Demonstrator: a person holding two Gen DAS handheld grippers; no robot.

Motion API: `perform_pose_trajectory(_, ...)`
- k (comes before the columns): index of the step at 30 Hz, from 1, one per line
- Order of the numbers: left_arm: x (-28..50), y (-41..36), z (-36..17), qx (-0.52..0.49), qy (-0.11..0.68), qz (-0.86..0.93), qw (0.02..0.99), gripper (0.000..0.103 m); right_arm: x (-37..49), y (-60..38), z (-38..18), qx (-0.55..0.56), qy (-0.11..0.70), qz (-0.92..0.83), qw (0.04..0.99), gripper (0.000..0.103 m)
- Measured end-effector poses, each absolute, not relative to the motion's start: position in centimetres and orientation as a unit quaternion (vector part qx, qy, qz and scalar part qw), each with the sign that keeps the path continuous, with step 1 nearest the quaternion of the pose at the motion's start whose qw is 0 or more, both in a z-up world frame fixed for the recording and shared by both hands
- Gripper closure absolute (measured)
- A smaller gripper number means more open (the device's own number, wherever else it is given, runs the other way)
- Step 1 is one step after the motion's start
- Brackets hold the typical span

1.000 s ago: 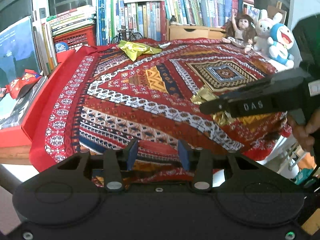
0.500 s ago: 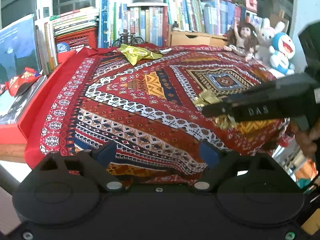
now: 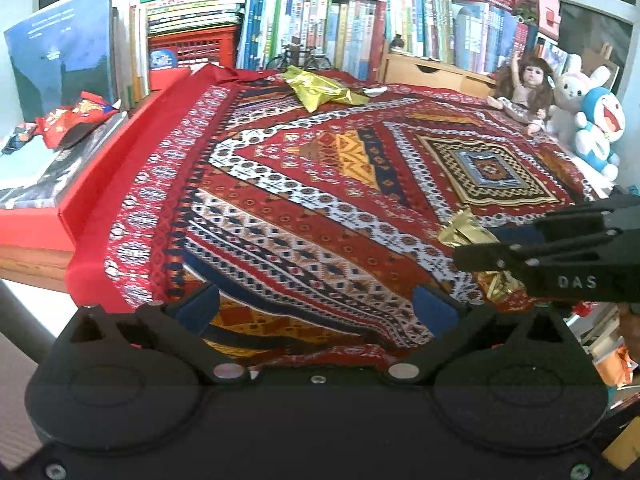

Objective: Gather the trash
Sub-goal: 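Open the left gripper to drop the red stick while the right drops the gold strip, then move both grippers back over the gold wrapper and silver scrap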

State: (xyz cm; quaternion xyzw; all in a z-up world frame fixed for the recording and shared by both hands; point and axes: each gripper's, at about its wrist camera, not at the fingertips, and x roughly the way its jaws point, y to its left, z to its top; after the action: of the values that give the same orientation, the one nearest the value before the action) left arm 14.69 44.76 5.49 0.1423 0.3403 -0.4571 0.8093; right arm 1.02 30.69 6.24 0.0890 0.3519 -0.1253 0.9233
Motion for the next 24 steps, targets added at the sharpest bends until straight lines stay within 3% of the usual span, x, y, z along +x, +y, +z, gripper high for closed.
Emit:
perform_pose_trajectory(8,16.0,45.0,6.3,0.153,0.328,-0.449,0.817,0.000,1.7,32.1,6.6,0.060,0.345,-0.101,0.931,0.062)
perform_pose_trajectory(10,16.5,45.1,6.4,0.142,0.332,-0.439,0.822,0.000,1.7,32.6,6.8,0.049,0.337,-0.089,0.936,0.026)
perform_pose_trajectory(12,16.9,45.2,6.5,0.131,0.335,-0.428,0.829,0.000,1.7,33.2,7.0,0.030,0.325,-0.087,0.941,0.008)
perform_pose_trajectory(15,17.6,45.5,6.7,0.114,0.338,-0.419,0.835,0.000,1.8,33.9,7.3,0.000,0.317,-0.090,0.944,0.000)
perform_pose_trajectory(24,18.0,44.6,7.0,0.117,0.342,-0.418,0.833,0.000,2.2,33.1,7.4,0.012,0.317,-0.091,0.944,0.000)
